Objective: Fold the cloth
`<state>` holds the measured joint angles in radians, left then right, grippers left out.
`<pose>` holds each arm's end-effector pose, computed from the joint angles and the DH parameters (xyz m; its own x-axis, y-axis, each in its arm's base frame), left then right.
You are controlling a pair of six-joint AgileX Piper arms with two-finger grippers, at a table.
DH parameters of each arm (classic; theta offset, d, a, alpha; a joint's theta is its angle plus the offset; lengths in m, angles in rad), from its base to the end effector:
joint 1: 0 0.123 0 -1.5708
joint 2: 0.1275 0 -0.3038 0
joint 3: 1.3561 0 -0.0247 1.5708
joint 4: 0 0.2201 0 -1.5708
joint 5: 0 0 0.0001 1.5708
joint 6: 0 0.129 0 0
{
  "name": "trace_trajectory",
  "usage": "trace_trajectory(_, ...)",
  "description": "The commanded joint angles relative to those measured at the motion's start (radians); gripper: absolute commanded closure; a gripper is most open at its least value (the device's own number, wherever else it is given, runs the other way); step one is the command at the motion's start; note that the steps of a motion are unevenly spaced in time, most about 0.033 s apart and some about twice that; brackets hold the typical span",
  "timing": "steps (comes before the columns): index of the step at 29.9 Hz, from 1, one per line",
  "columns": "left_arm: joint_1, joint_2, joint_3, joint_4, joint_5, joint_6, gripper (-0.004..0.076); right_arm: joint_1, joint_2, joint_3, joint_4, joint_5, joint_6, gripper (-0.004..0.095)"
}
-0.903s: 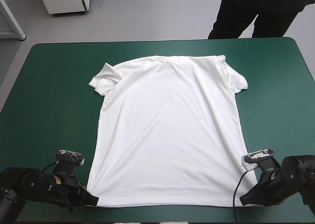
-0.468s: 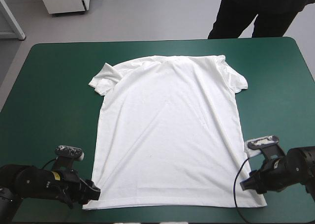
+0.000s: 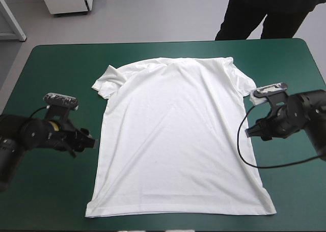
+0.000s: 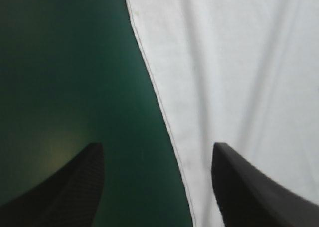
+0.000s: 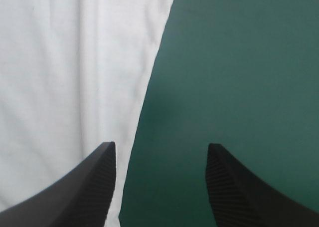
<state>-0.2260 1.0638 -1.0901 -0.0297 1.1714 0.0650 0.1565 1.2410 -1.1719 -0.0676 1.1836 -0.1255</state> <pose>0.1615 -0.0408 0.3423 -0.8352 0.2468 -0.4914 0.2821 0.9594 0.0024 0.2080 0.0247 0.3310 -0.8774 -0.2905 -0.3819 -0.2662 0.9569 -0.1163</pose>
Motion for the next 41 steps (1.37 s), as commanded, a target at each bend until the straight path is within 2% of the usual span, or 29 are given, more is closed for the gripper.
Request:
trace_trajectory(1, -0.002, 0.119, -0.088, 0.007, -0.122, 0.024, 0.0262, 0.0, 0.09, -0.101, -0.011, -0.033, 0.001, 0.0385)
trace_trajectory(4, -0.002, 0.222, -0.134, 0.012, -0.191, 0.051, 0.0262, 0.0, 0.158, -0.151, -0.011, -0.049, 0.001, 0.0385)
trace_trajectory(10, 0.02, 0.42, -0.195, 0.011, -0.248, 0.08, 0.0262, 0.0, 0.247, -0.216, -0.003, -0.063, 0.001, 0.0384)
trace_trajectory(17, 0.081, 0.561, -0.247, -0.036, -0.31, 0.108, 0.0262, 0.0, 0.32, -0.289, 0.0, -0.102, 0.001, 0.0385)
trace_trajectory(26, 0.089, 0.704, -0.324, -0.089, -0.314, 0.149, 0.0262, -0.002, 0.427, -0.38, 0.034, -0.104, -0.012, 0.0385)
trace_trajectory(33, 0.089, 0.769, -0.345, -0.109, -0.269, 0.151, 0.0265, -0.012, 0.464, -0.414, 0.046, -0.116, -0.012, 0.0394)
trace_trajectory(36, 0.089, 0.783, -0.345, -0.13, -0.255, 0.157, 0.0309, -0.026, 0.484, -0.416, 0.056, -0.119, -0.014, 0.0394)
trace_trajectory(39, 0.087, 0.798, -0.345, -0.133, -0.246, 0.155, 0.041, -0.047, 0.5, -0.416, 0.073, -0.117, -0.014, 0.0394)
trace_trajectory(41, 0.087, 0.807, -0.345, -0.136, -0.241, 0.155, 0.051, -0.055, 0.506, -0.416, 0.075, -0.117, -0.016, 0.0394)
